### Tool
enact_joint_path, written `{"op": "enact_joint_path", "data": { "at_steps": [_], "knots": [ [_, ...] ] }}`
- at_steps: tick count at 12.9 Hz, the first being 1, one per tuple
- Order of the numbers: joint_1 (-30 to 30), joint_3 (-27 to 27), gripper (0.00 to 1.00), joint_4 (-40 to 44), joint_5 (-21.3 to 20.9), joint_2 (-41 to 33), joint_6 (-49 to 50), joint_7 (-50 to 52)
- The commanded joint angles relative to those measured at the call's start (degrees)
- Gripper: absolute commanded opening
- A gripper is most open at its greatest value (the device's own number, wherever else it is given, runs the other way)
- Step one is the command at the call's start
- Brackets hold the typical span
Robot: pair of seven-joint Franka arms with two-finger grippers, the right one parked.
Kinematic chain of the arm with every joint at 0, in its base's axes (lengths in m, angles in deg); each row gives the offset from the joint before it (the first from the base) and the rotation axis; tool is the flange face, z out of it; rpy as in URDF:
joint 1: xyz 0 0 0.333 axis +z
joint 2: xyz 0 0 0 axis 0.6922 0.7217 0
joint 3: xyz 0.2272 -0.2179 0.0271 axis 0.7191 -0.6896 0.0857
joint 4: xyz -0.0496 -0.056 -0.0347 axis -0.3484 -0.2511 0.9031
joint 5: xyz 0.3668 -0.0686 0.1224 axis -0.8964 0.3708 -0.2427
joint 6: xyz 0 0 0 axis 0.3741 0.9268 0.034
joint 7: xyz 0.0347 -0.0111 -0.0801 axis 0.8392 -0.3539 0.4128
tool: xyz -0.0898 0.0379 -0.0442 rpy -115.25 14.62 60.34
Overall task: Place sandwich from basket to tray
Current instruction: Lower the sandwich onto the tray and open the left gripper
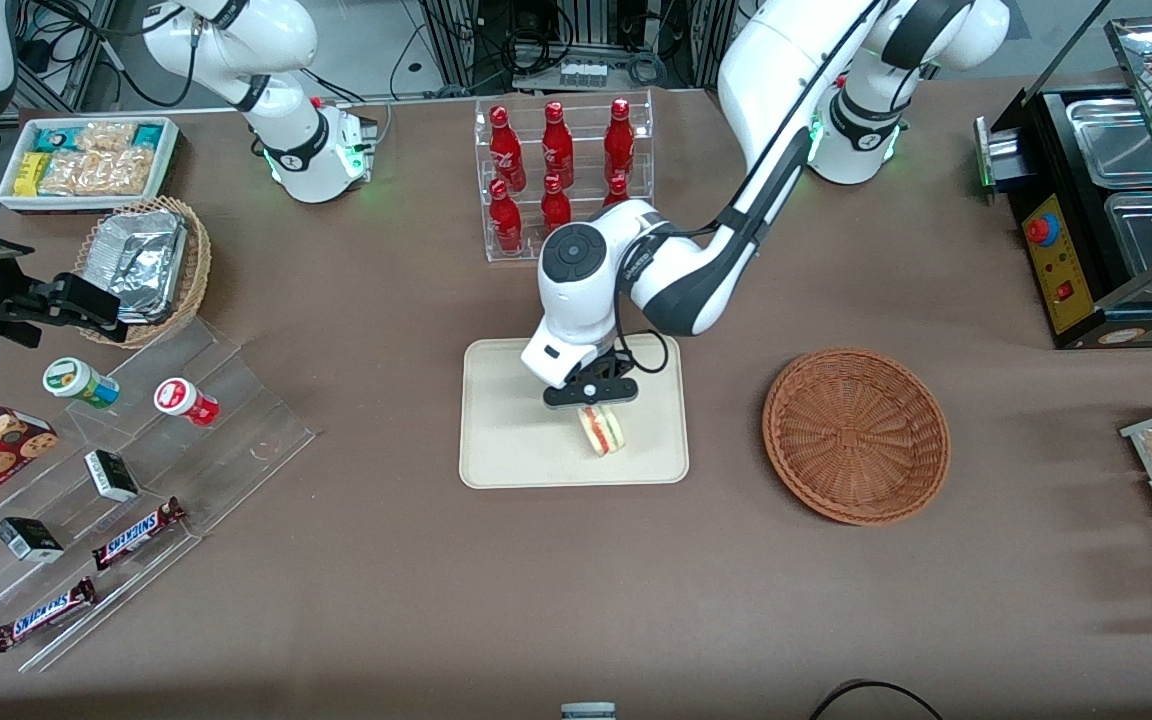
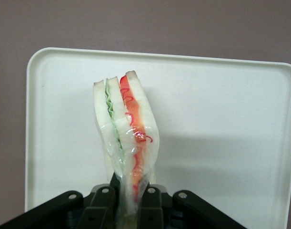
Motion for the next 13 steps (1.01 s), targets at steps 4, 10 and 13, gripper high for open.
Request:
{"op": "enact_joint_path", "data": {
  "at_steps": [4,10,13],
  "knots": [
    [-1.7,0.7,0.0,1.2,-1.1,3.6,-5.5,-4.7],
    [-1.7,0.7,0.97,1.4,-1.0,4.5,-5.8,-4.9],
    [-1.4,0.7,0.98,1.7,-0.7,3.9,-5.4,-4.6]
  ]
}}
